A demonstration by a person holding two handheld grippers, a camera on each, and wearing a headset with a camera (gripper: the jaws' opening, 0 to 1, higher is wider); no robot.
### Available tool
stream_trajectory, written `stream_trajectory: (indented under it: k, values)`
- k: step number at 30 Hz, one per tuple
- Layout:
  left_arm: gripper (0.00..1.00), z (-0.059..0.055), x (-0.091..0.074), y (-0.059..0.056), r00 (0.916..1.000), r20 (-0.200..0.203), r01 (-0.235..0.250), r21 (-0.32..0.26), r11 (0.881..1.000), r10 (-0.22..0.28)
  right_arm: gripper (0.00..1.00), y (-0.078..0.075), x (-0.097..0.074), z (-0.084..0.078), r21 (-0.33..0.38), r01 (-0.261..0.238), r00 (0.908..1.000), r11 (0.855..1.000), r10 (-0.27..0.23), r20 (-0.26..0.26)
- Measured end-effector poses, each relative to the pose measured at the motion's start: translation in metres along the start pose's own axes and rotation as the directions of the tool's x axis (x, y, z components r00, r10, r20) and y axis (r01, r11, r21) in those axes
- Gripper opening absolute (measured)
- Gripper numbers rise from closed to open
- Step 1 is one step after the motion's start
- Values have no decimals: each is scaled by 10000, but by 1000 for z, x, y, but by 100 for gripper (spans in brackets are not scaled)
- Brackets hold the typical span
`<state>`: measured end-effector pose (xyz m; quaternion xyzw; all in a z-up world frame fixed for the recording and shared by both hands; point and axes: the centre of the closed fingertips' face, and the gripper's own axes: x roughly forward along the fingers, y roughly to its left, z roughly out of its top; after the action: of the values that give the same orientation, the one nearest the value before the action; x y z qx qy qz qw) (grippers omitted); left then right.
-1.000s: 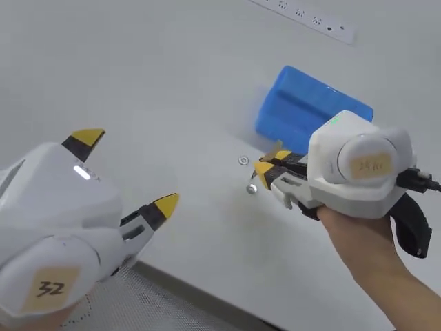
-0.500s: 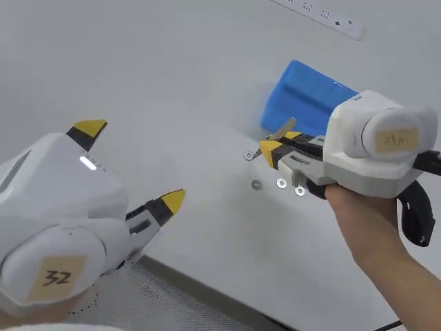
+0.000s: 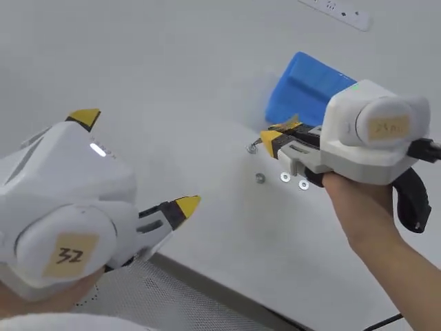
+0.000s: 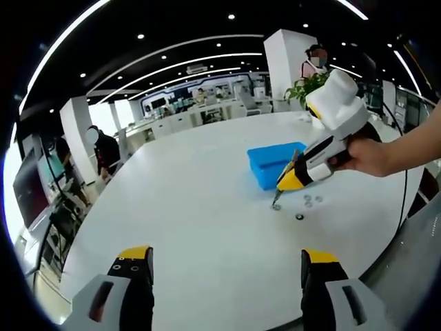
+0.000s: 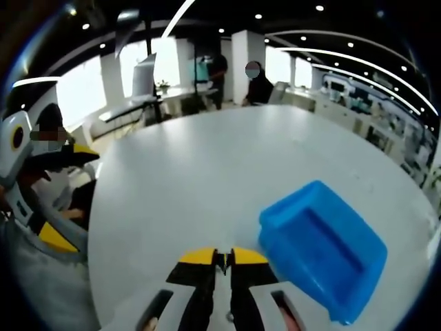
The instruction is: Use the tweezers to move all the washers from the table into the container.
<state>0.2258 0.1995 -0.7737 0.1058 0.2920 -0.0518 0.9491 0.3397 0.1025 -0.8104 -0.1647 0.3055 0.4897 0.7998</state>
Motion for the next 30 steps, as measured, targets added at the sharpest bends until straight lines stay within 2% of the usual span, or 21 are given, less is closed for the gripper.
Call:
stream_trajectory:
  k: [12,19,26,30]
  values:
    - [88,-3,1,0,9999,-107,-14,184,9998,16,3,5,-6,-8,-302,-158,9990,9994,145,-431]
    - [88,-4,1,-1,9998,-178,-4,252,9997,9,3,2,-11,-14,-97,-44,9977,9999,38,-670]
    - [87,-4,1,-1,9998,-217,-8,307,9995,14,3,-1,-14,-12,-118,33,9968,9999,-42,-793]
    - [87,-4,0,-1,9997,-246,-8,344,9994,16,3,-2,-15,-15,-35,-13,9939,10000,9,-1107]
